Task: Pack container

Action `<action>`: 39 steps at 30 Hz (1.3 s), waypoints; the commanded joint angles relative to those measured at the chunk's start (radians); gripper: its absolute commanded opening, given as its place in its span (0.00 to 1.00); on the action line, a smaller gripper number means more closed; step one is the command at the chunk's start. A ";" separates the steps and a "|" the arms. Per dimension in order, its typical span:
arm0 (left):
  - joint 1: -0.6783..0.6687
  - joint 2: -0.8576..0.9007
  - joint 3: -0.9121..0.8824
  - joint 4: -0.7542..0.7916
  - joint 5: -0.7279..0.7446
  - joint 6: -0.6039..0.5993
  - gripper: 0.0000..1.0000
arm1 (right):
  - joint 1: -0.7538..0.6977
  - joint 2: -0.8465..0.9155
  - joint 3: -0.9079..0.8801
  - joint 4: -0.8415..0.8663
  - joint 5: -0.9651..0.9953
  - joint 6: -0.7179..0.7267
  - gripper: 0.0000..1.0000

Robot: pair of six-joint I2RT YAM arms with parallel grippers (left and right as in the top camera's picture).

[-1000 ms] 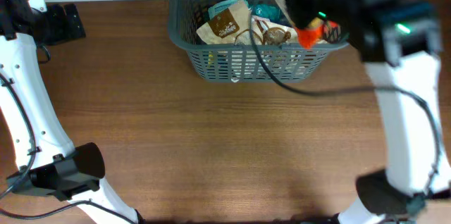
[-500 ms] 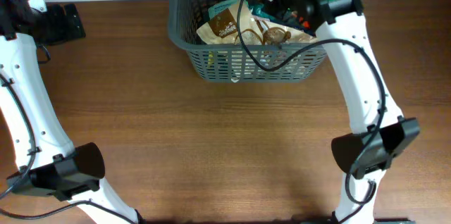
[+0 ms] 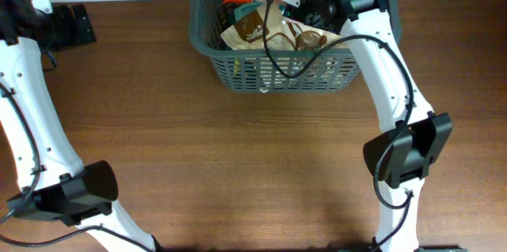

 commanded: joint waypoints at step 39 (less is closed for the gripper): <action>0.003 0.004 -0.001 -0.001 -0.007 -0.010 0.99 | -0.264 -0.760 0.180 -0.757 0.438 1.062 0.99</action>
